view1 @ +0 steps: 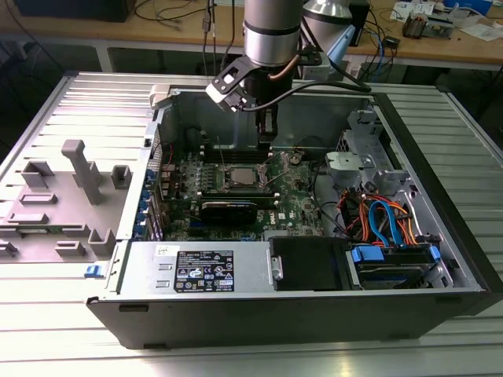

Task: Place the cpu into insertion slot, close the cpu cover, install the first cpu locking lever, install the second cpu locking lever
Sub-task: 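Close the cpu cover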

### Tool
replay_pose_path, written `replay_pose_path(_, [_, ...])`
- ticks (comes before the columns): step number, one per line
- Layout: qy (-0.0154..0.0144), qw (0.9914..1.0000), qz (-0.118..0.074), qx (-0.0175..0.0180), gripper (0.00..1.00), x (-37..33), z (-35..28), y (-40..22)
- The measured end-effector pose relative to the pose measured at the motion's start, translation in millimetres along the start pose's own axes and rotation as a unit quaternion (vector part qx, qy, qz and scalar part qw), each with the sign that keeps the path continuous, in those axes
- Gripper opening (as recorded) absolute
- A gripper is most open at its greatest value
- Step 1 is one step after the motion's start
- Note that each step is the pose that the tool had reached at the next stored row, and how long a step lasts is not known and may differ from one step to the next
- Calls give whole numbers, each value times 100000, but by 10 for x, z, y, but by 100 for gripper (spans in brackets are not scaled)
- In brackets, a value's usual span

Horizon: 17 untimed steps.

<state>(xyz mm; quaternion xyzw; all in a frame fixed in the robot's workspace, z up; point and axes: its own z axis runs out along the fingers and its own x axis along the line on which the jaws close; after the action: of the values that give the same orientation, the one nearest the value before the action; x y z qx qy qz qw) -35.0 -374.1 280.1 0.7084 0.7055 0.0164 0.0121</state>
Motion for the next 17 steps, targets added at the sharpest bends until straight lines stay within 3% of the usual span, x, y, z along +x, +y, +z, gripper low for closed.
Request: replay_pose_path(17, [-1,100000,-7,0,11,0,1,37])
